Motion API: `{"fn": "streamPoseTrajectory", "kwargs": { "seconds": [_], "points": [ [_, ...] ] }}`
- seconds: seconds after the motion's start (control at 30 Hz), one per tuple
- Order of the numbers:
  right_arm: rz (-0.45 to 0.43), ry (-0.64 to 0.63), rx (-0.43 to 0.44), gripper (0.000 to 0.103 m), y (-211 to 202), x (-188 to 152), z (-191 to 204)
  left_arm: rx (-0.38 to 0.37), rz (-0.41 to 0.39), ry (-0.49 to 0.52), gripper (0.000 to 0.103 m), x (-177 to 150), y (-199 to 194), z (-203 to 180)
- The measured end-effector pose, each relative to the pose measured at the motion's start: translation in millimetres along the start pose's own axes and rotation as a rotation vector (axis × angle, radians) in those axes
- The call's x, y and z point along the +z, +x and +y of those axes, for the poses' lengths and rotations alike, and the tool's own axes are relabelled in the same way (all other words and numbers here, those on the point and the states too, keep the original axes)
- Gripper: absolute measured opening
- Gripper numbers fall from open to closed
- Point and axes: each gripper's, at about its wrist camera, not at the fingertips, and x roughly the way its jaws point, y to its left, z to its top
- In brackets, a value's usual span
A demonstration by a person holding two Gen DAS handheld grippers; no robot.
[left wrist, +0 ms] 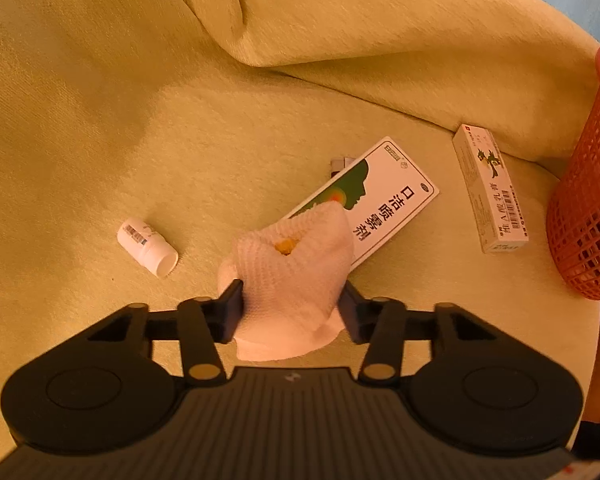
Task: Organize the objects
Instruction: 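Return the left tool to the white sock and grasp it, then carry the white sock into the basket and open the left tool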
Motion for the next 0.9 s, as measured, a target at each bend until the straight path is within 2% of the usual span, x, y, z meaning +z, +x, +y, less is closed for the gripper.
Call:
{"fn": "streamPoseTrajectory", "kwargs": {
  "seconds": [0.13, 0.3, 0.57, 0.73, 0.9],
  "points": [
    [-0.002, -0.001, -0.001, 0.002, 0.2, -0.2, -0.6, 0.008, 0.006, -0.015, 0.024, -1.7, -5.7, -0.6],
    [-0.001, -0.005, -0.008, 0.002, 0.5, 0.1, 0.8, 0.011, 0.003, -0.014, 0.021, -5.6, -21.7, -0.8],
    [0.0, -0.004, -0.027, 0.002, -0.2, 1.6, 3.0, -0.024, -0.029, 0.009, 0.021, -2.7, -65.6, -18.0],
    [0.0, -0.003, -0.037, 0.002, 0.3, 2.0, 5.2, -0.092, -0.069, 0.044, 0.021, 11.3, -98.4, -42.6],
    [-0.001, -0.004, -0.044, 0.002, 2.1, 1.4, 7.2, -0.202, -0.128, 0.118, 0.021, 32.6, -130.3, -75.8]
  ]
}}
